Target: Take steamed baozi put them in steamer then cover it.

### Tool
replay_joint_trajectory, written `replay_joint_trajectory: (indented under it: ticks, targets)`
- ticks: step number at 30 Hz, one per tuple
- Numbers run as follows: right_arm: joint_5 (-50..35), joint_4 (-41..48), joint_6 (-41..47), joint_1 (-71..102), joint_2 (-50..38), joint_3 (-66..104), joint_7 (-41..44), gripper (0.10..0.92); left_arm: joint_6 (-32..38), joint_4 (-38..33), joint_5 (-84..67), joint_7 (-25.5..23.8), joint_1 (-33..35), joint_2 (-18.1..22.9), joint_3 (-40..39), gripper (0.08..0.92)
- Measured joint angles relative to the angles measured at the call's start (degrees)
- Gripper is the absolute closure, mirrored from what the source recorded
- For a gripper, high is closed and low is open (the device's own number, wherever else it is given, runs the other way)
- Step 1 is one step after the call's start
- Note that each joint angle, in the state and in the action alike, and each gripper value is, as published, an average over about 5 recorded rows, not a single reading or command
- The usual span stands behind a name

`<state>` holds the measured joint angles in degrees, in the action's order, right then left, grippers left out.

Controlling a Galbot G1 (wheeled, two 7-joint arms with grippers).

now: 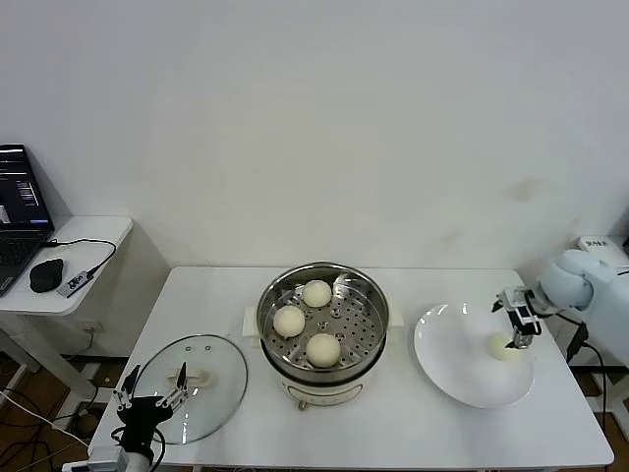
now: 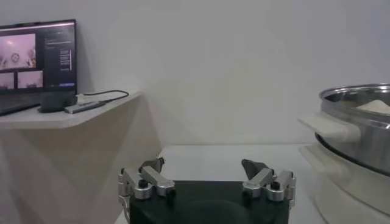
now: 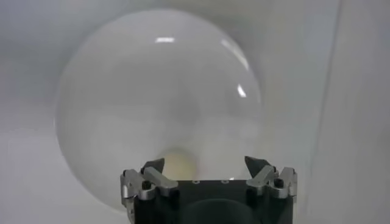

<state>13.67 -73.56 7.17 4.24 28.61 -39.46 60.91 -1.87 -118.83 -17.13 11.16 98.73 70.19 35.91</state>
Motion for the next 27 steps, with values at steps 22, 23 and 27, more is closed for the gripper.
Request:
replay_joint_trajectory:
  ticks: [22, 23, 27]
  targets:
    - [5.8, 8.1, -1.2, 8.1, 4.4, 7.1, -0.7, 0.282, -0.1, -0.2, -0.2, 0.0, 0.1, -0.2, 0.8, 0.177]
    - [5.9, 8.3, -1.2, 8.2, 4.6, 7.1, -0.7, 0.289, -0.1, -0.2, -0.2, 0.0, 0.1, -0.2, 0.8, 0.177]
    - [6.3, 9.0, -1.2, 8.6, 5.4, 7.4, -0.8, 0.313, -0.1, -0.2, -0.2, 0.0, 0.1, -0.1, 0.9, 0.177]
